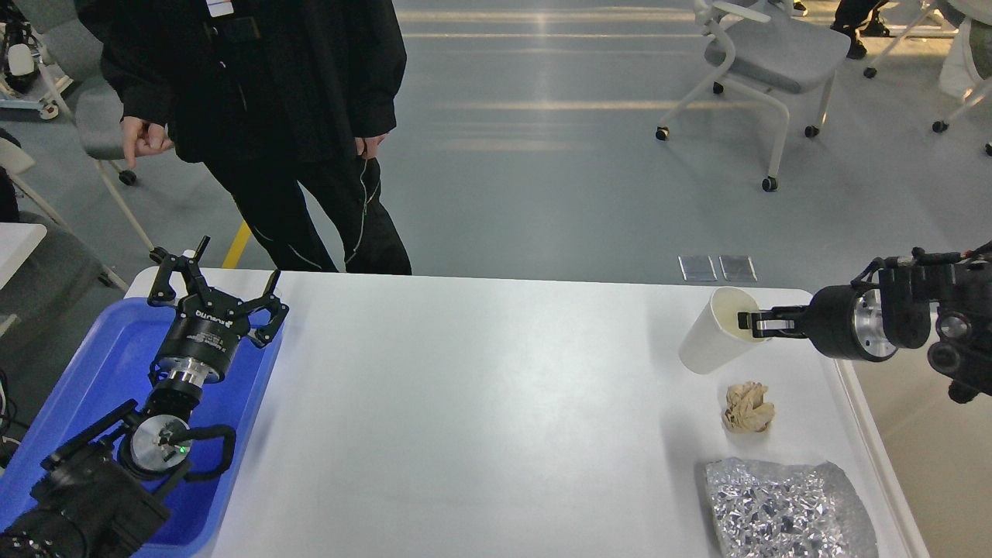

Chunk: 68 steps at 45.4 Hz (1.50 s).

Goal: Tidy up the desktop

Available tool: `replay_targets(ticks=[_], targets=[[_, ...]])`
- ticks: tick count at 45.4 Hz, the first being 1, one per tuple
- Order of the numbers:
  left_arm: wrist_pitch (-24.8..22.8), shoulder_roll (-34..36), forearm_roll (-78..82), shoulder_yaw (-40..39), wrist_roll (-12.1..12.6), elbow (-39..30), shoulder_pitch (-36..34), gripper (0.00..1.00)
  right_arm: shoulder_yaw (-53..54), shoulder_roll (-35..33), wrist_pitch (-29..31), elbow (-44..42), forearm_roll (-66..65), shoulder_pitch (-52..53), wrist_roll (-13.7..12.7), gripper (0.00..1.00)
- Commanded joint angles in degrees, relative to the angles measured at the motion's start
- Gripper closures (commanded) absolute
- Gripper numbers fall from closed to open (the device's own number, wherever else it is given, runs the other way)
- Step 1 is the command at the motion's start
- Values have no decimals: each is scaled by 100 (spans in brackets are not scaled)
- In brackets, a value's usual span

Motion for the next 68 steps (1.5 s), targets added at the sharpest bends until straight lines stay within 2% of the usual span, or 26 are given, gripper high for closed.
replay_targets(ticks=[1,7,18,23,34,43,55,64,68], targets=[[0,0,0,0,0,0,0,0,53,-609,567,535,39,570,24,100],[0,0,0,0,0,0,0,0,141,-900,1060,728,100,895,33,100],[0,0,0,0,0,0,0,0,255,-1032,1087,790,109,1116,51,100],[0,0,0,0,0,0,0,0,272,-1041,1034,790,100,1107,200,100],[0,0,0,0,0,0,0,0,246,-1242,718,623,30,809,209,100],[0,0,0,0,0,0,0,0,255,-1375,252,-71,38,290,226,100],[0,0,0,0,0,0,0,0,255,-1541,-451,-1064,723,-342,560,100],[0,0,0,0,0,0,0,0,246,-1463,-829,-2065,1453,-1037,1078,100],[0,0,0,0,0,0,0,0,246,-1366,-917,-2531,1822,-1283,1228,100]])
